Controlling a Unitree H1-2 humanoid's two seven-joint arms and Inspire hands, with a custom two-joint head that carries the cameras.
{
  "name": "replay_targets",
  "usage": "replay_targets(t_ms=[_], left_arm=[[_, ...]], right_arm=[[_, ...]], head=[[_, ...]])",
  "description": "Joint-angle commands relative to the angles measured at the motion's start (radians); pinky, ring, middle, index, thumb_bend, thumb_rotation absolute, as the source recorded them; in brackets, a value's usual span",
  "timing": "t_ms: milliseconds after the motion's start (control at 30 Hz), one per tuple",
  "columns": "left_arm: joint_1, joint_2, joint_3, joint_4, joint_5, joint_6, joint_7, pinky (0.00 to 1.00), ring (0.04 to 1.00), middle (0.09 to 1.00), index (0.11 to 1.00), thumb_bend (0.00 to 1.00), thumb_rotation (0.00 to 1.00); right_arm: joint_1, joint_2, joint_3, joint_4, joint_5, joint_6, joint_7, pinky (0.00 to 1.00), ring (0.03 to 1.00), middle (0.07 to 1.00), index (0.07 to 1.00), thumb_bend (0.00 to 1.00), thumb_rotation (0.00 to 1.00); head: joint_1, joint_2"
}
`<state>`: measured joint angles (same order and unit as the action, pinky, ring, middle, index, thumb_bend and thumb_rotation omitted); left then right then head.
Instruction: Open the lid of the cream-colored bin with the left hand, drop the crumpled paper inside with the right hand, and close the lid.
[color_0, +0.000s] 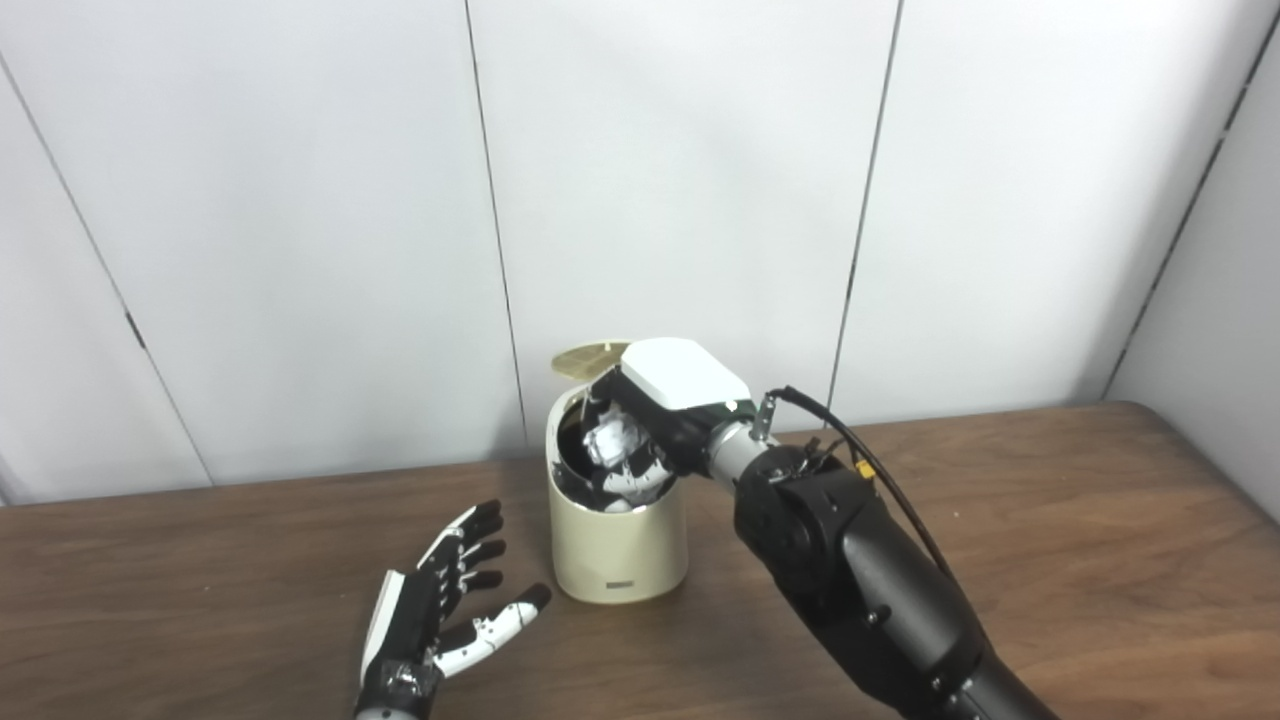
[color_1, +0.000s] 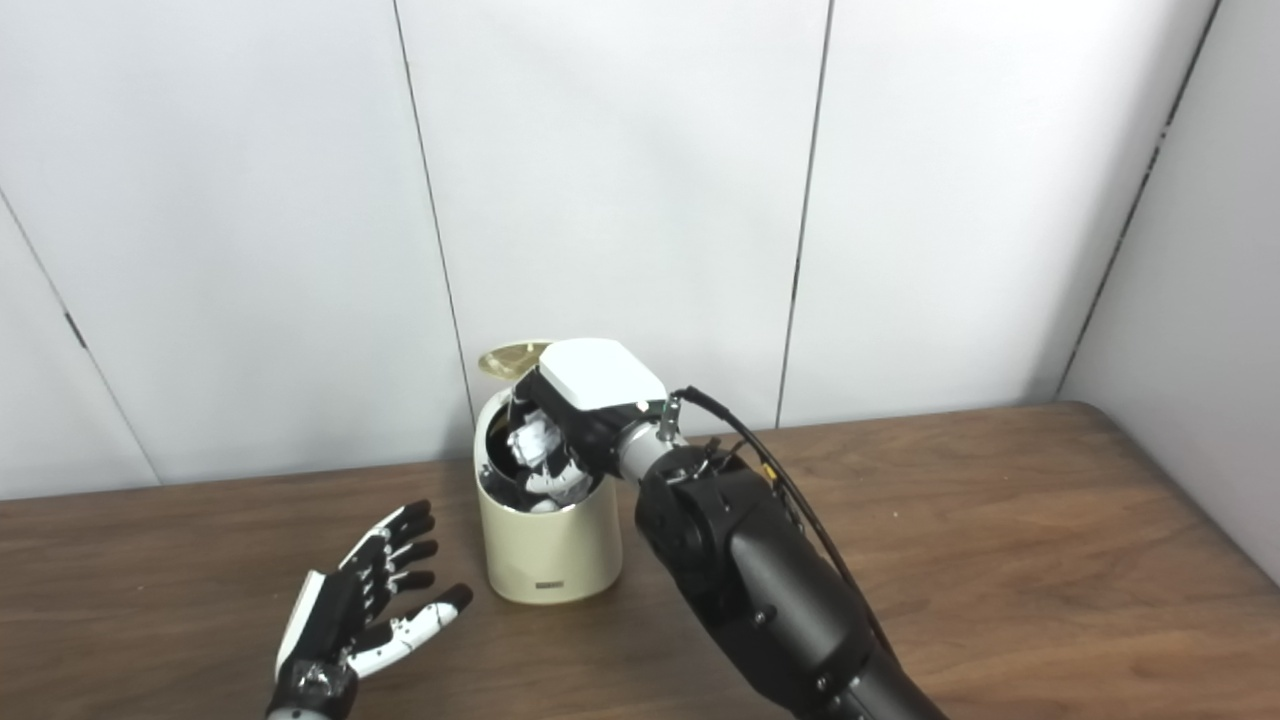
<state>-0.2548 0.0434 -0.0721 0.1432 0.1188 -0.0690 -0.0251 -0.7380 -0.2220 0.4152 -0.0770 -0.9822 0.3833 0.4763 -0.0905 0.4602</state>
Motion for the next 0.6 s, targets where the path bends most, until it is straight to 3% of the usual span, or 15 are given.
replay_targets(t_ms=[0, 567], left_arm=[[-0.03, 0.005, -0.002, -0.014, -0.002, -0.051, -0.002, 0.75, 0.83, 0.877, 0.912, 0.67, 0.15], [-0.03, 0.004, -0.004, -0.011, 0.003, -0.053, 0.001, 0.74, 0.826, 0.87, 0.901, 0.67, 0.15]], right_arm=[[-0.029, -0.015, -0.012, -0.014, -0.008, -0.009, -0.004, 0.47, 0.646, 0.735, 0.679, 0.88, 0.11], [-0.032, -0.022, -0.015, -0.02, -0.008, -0.004, 0.014, 0.49, 0.673, 0.77, 0.743, 0.86, 0.13]], head=[[-0.001, 0.001], [0.003, 0.006]])
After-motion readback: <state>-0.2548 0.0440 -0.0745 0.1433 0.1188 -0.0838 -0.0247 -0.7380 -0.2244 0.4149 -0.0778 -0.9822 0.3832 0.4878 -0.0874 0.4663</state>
